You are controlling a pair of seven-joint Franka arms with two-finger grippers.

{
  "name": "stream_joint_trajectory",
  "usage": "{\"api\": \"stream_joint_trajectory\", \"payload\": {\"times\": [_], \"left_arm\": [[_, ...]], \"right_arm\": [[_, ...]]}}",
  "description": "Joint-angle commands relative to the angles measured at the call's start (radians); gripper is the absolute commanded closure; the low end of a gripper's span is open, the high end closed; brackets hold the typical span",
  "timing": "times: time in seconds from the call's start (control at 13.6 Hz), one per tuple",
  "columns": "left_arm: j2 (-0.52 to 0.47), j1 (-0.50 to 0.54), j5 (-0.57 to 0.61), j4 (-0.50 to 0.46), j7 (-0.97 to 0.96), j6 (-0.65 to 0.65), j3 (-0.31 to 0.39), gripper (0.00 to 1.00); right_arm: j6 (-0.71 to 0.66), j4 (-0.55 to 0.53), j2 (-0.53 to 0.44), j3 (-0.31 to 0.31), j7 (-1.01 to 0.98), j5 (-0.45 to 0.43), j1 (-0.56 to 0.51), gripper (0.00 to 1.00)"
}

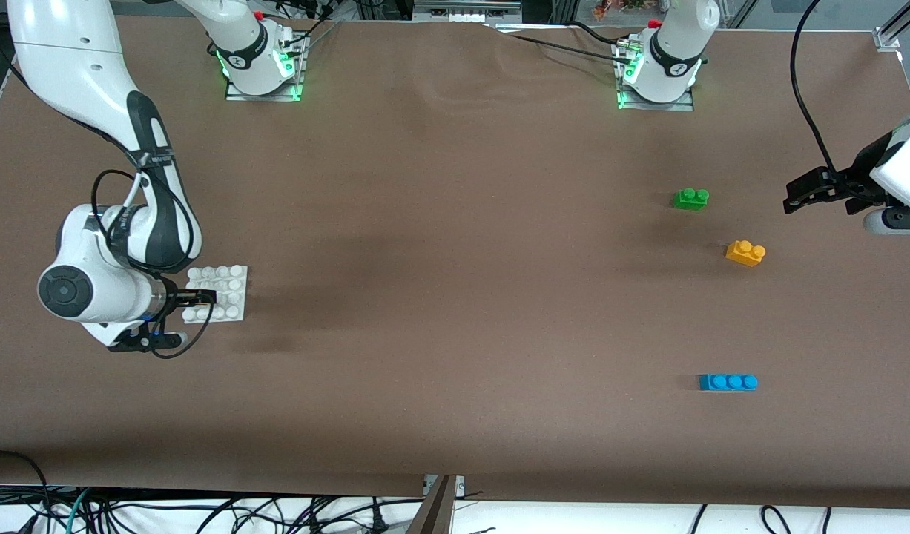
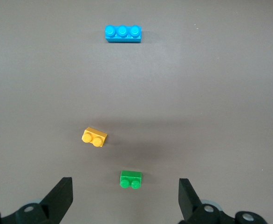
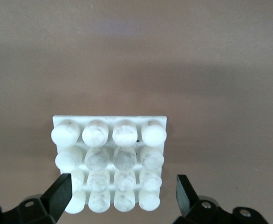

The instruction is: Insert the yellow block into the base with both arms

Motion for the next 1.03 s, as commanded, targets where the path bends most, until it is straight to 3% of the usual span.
{"api": "stream_joint_trajectory", "payload": {"times": [0.0, 0.95], "left_arm": [[0.002, 0.012, -0.017, 0.013, 0.027, -0.001, -0.005, 0.00], [0.004, 0.013, -0.017, 0.013, 0.027, -0.001, -0.005, 0.00]], "right_arm": [[0.029, -0.008, 0.018, -0.003, 0.008, 0.007, -0.001, 0.01], [0.049, -0.008, 0.059, -0.003, 0.031, 0.011, 0.002, 0.01]]}}
